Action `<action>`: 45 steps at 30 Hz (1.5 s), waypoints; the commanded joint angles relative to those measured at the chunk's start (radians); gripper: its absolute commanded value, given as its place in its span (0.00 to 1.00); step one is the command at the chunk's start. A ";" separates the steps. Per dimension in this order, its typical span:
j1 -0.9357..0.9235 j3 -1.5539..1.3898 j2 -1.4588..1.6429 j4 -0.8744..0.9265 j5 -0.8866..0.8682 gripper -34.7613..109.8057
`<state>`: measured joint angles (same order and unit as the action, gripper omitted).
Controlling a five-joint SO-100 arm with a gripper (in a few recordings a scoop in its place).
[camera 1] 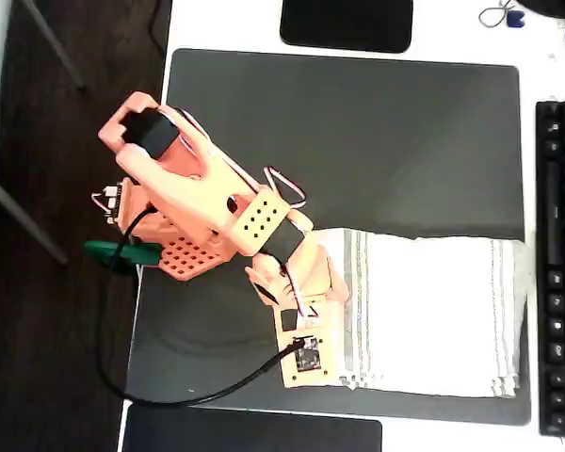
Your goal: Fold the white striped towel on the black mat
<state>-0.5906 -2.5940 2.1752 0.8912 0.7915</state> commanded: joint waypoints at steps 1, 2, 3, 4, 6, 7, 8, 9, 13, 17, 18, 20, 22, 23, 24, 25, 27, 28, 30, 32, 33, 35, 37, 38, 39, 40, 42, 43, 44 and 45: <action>-0.067 0.003 -0.005 -0.017 0.037 0.40; -0.084 -0.008 -0.006 -0.038 0.052 0.40; -0.100 -0.015 -0.009 -0.058 0.066 0.40; -0.110 -0.021 -0.012 -0.064 0.074 0.40; -0.115 -0.054 -0.012 -0.101 0.078 0.40; -0.110 -0.077 -0.014 -0.135 0.078 0.40; -0.100 -0.098 -0.015 -0.167 0.074 0.40; -0.083 -0.118 -0.023 -0.206 0.063 0.39; 0.021 -0.135 -0.092 -0.322 -0.020 0.32; 0.107 -0.086 -0.127 -0.341 -0.097 0.28; 0.120 -0.071 -0.127 -0.336 -0.109 0.26; 0.133 -0.031 -0.123 -0.296 -0.120 0.24; 0.127 0.032 -0.106 -0.196 -0.118 0.24; 0.115 0.064 -0.092 -0.138 -0.109 0.24; 0.101 0.097 -0.077 -0.074 -0.098 0.24; 0.084 0.129 -0.057 -0.008 -0.086 0.24; 0.044 0.210 -0.025 0.150 -0.074 0.24; 0.025 0.250 -0.009 0.222 -0.066 0.24; -0.020 0.325 0.014 0.353 -0.037 0.24; -0.064 0.411 0.026 0.492 0.002 0.24; -0.086 0.446 0.034 0.560 0.028 0.24; -0.117 0.489 0.051 0.634 0.060 0.24; -0.112 0.523 0.046 0.641 0.061 0.24; -0.095 0.549 0.031 0.646 0.049 0.24; -0.074 0.583 0.008 0.650 0.034 0.24; -0.049 0.629 -0.023 0.658 0.020 0.24; 0.006 0.735 -0.106 0.680 0.000 0.24; 0.034 0.796 -0.153 0.683 -0.023 0.24; 0.063 0.856 -0.199 0.684 -0.046 0.24; 0.087 0.919 -0.252 0.686 -0.067 0.24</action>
<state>-0.5645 -1.8423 1.9819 1.5723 0.7563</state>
